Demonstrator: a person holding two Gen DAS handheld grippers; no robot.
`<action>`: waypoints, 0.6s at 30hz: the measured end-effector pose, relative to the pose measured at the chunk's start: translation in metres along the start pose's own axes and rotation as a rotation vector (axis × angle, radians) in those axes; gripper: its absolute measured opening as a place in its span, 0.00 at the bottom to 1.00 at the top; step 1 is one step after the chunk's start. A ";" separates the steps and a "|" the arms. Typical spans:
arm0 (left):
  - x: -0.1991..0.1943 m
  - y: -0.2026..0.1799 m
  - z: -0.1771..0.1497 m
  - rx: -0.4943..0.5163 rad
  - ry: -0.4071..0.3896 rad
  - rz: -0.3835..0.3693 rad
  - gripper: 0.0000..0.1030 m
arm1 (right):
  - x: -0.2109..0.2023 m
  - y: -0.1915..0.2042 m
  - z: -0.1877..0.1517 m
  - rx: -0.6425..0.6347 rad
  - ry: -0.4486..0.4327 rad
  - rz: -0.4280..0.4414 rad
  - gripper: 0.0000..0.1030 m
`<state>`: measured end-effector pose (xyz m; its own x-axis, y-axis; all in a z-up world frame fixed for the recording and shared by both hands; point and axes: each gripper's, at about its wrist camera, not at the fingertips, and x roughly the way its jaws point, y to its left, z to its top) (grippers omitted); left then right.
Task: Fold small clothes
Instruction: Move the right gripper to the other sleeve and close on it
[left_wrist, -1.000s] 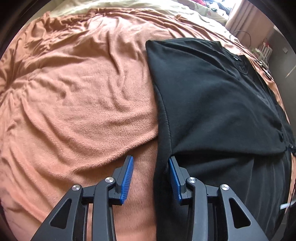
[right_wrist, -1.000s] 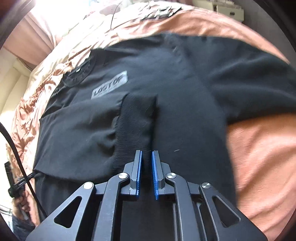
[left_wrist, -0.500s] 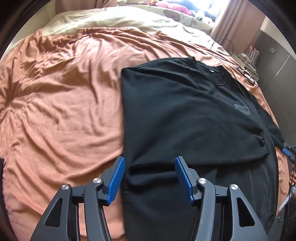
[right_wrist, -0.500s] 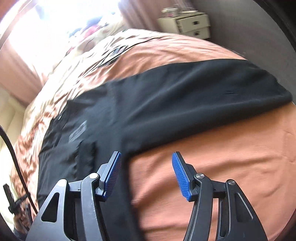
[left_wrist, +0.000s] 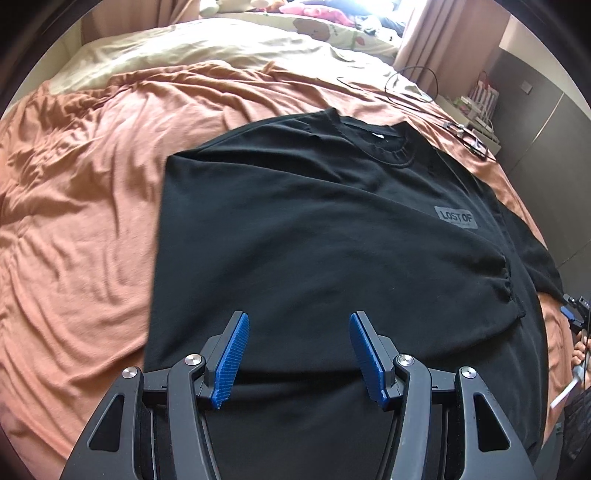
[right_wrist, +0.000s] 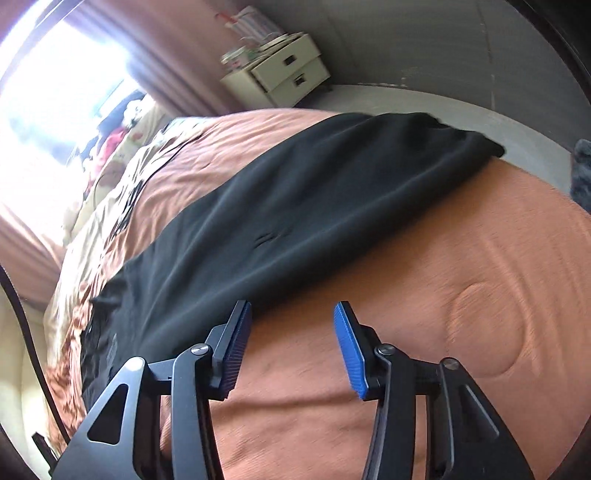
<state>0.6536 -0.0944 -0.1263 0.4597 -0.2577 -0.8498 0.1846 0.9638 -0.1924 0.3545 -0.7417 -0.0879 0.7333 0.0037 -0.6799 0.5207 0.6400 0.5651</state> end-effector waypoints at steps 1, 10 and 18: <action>0.004 -0.004 0.001 0.004 0.001 -0.002 0.57 | 0.002 -0.002 0.001 0.013 -0.006 -0.005 0.43; 0.030 -0.029 0.004 0.035 0.017 -0.006 0.57 | 0.016 -0.009 0.013 0.063 -0.051 -0.026 0.32; 0.049 -0.033 0.003 0.052 0.047 0.014 0.57 | 0.036 -0.004 0.023 0.102 -0.090 -0.055 0.09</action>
<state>0.6731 -0.1387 -0.1600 0.4211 -0.2396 -0.8748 0.2235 0.9621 -0.1560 0.3888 -0.7621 -0.1039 0.7363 -0.1016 -0.6690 0.5996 0.5561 0.5755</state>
